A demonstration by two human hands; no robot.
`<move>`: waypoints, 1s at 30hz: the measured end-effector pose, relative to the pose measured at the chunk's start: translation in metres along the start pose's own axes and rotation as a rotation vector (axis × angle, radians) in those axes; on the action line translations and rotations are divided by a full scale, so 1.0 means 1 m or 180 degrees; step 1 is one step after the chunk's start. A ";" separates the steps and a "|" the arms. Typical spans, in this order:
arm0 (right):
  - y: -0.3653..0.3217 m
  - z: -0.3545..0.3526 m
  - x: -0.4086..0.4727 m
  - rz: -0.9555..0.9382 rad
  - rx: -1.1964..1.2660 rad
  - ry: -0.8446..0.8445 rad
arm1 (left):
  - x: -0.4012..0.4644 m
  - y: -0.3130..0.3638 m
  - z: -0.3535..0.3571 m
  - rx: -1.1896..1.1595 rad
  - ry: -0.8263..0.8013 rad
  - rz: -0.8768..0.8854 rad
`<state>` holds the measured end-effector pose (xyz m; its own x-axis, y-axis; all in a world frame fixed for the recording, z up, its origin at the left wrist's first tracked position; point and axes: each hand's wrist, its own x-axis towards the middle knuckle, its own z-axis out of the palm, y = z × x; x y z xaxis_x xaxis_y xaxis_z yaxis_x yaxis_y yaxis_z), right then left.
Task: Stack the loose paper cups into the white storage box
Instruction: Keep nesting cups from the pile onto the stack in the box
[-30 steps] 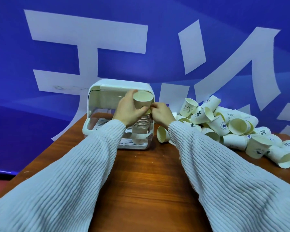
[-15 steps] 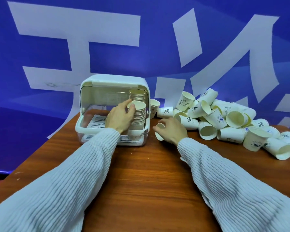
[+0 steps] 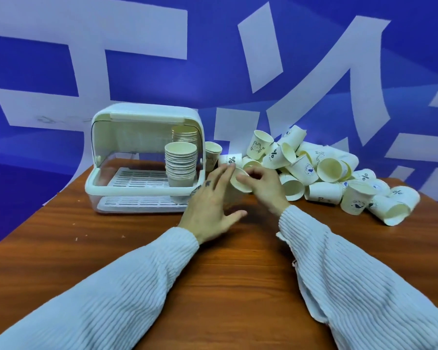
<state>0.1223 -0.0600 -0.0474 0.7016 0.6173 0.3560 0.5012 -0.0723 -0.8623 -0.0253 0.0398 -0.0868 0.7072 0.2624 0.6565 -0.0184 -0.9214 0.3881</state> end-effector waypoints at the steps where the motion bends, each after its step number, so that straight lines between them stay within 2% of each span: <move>1: -0.003 0.000 -0.007 0.0058 0.0071 -0.0407 | -0.003 -0.002 0.001 -0.0058 -0.0160 -0.0147; 3: -0.002 -0.002 -0.013 0.0332 0.0268 -0.0731 | -0.008 -0.004 0.001 -0.0091 -0.0228 -0.0326; 5: 0.010 -0.011 -0.005 0.0404 0.0005 -0.0106 | -0.011 -0.004 0.000 -0.0105 -0.0121 -0.0387; 7: 0.029 -0.029 0.010 0.0276 -0.1462 0.0564 | -0.014 -0.002 0.000 -0.0158 -0.0059 -0.0444; 8: 0.037 -0.039 0.012 0.0225 -0.2349 0.0689 | -0.015 0.000 0.001 -0.0178 -0.0076 -0.0452; 10: 0.054 -0.056 0.016 0.0181 -0.3545 0.0584 | -0.015 0.001 0.003 -0.0177 -0.0130 -0.0451; 12: 0.065 -0.066 0.016 0.0121 -0.4126 0.0303 | -0.016 0.002 0.003 -0.0165 -0.0157 -0.0427; 15: 0.073 -0.077 0.014 -0.0012 -0.4549 0.0092 | -0.016 0.003 0.002 -0.0110 -0.0159 -0.0390; 18: 0.072 -0.086 0.013 -0.0619 -0.4713 0.0292 | -0.016 0.003 0.001 -0.0169 -0.0121 -0.0432; 21: 0.065 -0.093 0.009 -0.1329 -0.4502 0.0692 | -0.017 0.004 -0.001 -0.0241 -0.0024 -0.0478; 23: 0.054 -0.095 0.007 -0.1692 -0.3811 0.1135 | -0.017 0.008 -0.004 -0.0343 0.0118 -0.0503; 27: -0.005 -0.069 0.002 -0.1400 -0.1759 0.1493 | -0.015 0.014 -0.021 -0.0702 0.0807 -0.0468; 30: -0.056 -0.035 0.013 -0.1102 -0.0596 0.1429 | -0.012 0.009 -0.040 -0.1086 0.1526 -0.0482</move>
<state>0.1210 -0.0754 0.0176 0.6065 0.2410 0.7577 0.7912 -0.0879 -0.6053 -0.0621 0.0403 -0.0653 0.3240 0.5564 0.7651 -0.2241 -0.7406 0.6335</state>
